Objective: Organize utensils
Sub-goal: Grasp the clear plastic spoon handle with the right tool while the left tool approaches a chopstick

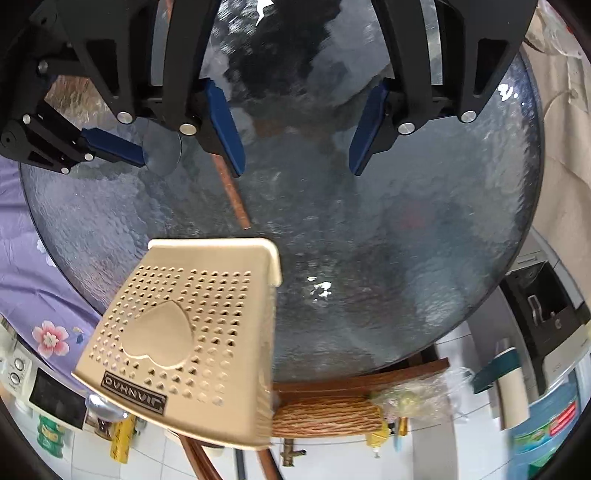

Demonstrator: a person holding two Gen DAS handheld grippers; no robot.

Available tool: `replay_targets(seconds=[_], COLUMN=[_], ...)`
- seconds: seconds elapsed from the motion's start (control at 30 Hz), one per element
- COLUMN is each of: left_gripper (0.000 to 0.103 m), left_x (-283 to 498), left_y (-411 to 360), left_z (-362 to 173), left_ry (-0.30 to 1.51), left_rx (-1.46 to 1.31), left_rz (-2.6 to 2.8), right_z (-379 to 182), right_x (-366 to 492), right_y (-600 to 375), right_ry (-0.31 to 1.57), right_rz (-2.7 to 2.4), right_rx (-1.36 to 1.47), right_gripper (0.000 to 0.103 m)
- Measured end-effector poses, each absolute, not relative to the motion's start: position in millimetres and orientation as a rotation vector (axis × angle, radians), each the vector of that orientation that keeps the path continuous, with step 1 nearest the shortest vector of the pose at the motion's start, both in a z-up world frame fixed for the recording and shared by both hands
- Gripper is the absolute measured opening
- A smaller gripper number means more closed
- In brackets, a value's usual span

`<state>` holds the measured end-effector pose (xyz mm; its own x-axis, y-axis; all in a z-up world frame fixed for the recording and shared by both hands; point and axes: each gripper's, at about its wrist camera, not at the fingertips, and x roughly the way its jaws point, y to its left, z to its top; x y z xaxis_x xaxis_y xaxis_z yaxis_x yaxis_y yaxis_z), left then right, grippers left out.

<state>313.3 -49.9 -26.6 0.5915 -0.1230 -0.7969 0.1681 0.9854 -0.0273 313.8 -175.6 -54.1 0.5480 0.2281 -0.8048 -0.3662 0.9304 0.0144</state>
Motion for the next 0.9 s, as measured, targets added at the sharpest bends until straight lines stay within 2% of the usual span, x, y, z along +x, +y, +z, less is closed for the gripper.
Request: replay_targets(seconds=[0.27, 0.57, 0.73, 0.83, 0.9], left_gripper=[0.053, 0.038, 0.034, 0.023, 0.010], left_x=[332, 339, 341, 341, 342], left_y=[-75, -96, -100, -102, -105], left_z=[-29, -40, -42, -41, -41], left_ry=[0.956, 1.003, 1.001, 0.998, 0.997], left_rx=[0.066, 0.104, 0.113, 0.115, 0.112], left_rz=[-0.196, -0.181, -0.164, -0.169, -0.158], right_z=[-55, -54, -54, -54, -54], right_x=[302, 299, 302, 303, 304], right_y=[-213, -220, -221, -222, -222], right_ry=[0.926, 0.915, 0.912, 0.913, 0.913], right_rz=[0.319, 0.313, 0.316, 0.318, 0.319], right_rx=[-0.135, -0.141, -0.144, -0.146, -0.146], right_gripper=[0.037, 0.037, 0.037, 0.037, 0.037])
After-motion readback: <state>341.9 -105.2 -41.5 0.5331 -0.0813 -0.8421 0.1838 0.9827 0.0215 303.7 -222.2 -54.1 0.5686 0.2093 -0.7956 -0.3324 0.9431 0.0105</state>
